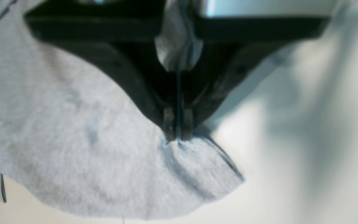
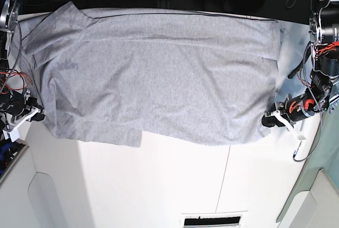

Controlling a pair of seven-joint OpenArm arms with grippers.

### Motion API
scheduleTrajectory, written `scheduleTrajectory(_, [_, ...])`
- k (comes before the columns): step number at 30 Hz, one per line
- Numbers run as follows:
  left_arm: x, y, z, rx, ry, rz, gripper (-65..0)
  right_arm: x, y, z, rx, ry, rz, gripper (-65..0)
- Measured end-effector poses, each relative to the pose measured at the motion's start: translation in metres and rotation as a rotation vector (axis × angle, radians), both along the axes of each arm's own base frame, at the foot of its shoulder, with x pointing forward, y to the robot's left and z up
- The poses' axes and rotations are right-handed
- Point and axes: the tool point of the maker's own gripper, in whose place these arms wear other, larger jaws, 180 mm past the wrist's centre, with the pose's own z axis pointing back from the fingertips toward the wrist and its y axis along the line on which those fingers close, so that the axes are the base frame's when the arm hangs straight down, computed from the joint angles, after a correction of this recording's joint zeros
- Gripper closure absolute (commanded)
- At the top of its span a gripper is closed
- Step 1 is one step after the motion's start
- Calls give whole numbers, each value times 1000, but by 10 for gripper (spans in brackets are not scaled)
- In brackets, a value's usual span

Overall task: Layout the t-shirt on the table in an organized manner, then fold the t-shirt properly
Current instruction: 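Grasp the hem with both grippers and fold it toward the collar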

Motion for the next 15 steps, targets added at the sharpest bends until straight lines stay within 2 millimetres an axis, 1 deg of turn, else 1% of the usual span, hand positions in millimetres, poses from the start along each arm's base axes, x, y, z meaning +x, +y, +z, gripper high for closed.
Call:
scheduleTrajectory(2, [-1, 4, 10, -4, 15, -16, 0, -2, -6, 4, -19, 10, 7, 0])
scheduleTrajectory(4, [-3, 4, 20, -20, -4, -27, 0, -3, -17, 13, -29, -16, -5, 0])
scheduleTrajectory(6, [-14, 8, 24, 3, -6, -56, 0, -7, -30, 21, -37, -37, -15, 0])
scheduleTrajectory(8, [-28, 15, 27, 34, -1, -85, 0, -16, -39, 24, -50, -43, -20, 0])
scheduleTrajectory(10, [-43, 17, 29, 58, 14, -123, 0, -29, -46, 20, -68, -27, -16, 0])
scheduleTrajectory(13, [-65, 10, 29, 68, 36, -181, 0, -49, -48, 6, -73, 14, -14, 0])
scheduleTrajectory(15, [-75, 5, 29, 80, 39, -213, 0, -58, -50, 0, -68, 28, -21, 0])
